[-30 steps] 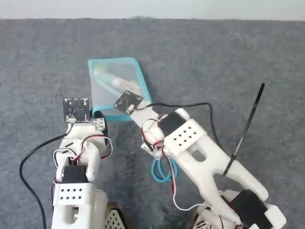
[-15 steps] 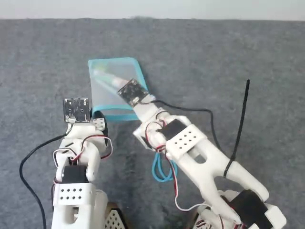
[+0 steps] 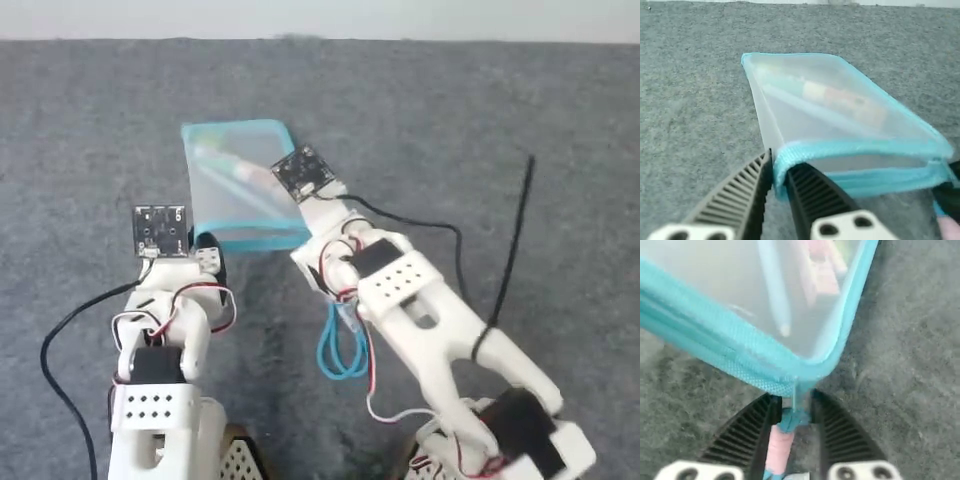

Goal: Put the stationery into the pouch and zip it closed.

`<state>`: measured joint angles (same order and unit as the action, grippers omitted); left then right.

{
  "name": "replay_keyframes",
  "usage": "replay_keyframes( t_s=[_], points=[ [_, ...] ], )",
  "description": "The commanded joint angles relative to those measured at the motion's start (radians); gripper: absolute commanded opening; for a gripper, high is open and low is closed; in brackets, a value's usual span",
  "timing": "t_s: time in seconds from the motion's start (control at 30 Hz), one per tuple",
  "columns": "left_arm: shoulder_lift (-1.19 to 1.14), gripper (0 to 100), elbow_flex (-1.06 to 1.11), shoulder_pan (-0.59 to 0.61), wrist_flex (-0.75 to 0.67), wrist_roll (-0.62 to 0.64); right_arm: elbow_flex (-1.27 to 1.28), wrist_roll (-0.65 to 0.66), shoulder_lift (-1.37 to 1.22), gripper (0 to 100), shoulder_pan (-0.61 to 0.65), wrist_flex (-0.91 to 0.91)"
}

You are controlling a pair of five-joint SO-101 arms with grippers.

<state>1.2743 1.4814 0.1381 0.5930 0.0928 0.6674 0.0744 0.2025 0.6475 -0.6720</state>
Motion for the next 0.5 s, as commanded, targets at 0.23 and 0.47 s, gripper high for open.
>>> replay_keyframes(
  t_s=[0.23, 0.47],
  points=[
    [0.011, 1, -0.019, -0.052, -0.02, -0.063, -0.149, 0.086, 0.127, 0.7, -0.007, -0.142],
    [0.011, 1, -0.019, -0.19, 0.034, -0.1, -0.181, 0.14, 0.251, 0.7, 0.099, -0.282]
  ],
)
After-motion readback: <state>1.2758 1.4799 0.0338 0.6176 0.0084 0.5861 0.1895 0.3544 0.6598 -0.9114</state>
